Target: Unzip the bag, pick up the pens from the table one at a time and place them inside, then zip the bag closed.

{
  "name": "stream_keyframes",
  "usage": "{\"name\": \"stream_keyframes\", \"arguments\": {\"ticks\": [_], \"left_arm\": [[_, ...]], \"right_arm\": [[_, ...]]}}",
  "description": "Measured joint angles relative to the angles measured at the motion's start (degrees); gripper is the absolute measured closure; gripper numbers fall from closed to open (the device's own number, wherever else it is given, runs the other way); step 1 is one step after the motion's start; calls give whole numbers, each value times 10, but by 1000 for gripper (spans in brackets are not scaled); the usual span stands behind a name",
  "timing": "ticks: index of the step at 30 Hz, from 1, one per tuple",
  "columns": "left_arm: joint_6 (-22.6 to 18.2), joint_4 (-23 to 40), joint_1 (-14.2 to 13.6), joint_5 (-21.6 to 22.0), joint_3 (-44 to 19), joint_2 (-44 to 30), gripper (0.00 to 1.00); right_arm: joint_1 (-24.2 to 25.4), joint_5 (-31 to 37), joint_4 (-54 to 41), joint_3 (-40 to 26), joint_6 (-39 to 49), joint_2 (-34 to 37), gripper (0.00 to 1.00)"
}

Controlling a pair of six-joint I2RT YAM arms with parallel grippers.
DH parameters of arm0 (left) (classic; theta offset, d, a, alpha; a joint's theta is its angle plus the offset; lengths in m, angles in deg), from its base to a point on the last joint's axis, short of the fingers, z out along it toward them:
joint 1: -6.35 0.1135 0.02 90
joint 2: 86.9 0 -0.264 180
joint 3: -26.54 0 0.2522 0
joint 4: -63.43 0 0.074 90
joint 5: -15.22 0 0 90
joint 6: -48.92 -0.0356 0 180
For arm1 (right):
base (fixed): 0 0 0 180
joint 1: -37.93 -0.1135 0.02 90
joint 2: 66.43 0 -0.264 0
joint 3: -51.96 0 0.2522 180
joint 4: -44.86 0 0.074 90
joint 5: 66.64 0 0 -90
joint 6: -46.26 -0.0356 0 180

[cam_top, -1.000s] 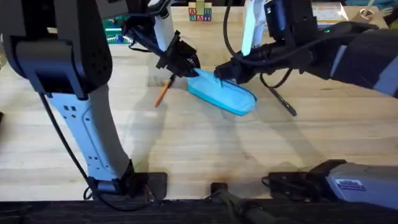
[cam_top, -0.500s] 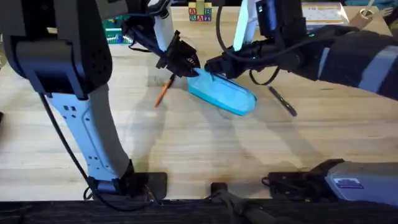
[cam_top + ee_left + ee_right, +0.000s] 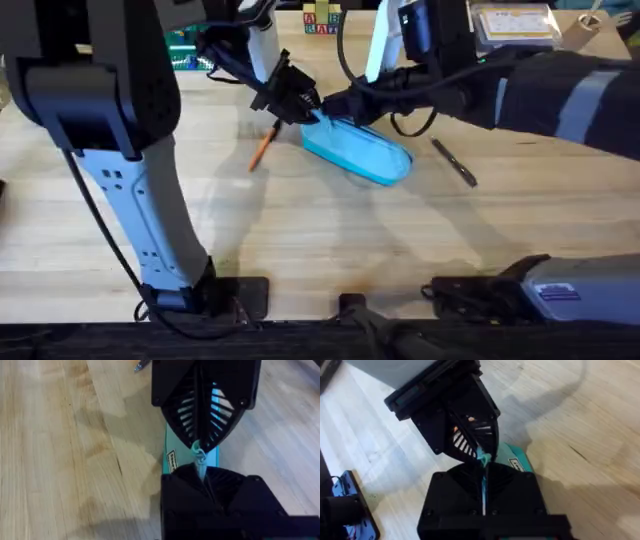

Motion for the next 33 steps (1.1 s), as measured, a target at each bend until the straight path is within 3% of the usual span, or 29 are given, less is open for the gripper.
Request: {"name": "stream_keyframes", "arguments": {"ticks": [14,16,21,23,33], "left_arm": [[0,0,0,0,0,0,958],[0,1,0,-1,0,0,958],[0,1,0,-3,0,0,959],[0,1,0,-3,0,0,959],[0,1,0,-3,0,0,958]], "right_arm": [[0,0,-1,0,-1,0,962],[0,0,-2,0,0,0,770],[-2,7,-31,0,8,-12,56],[-2,16,-45,0,17,-29,9],[-2,67,-129,-1,57,-128,4]]}}
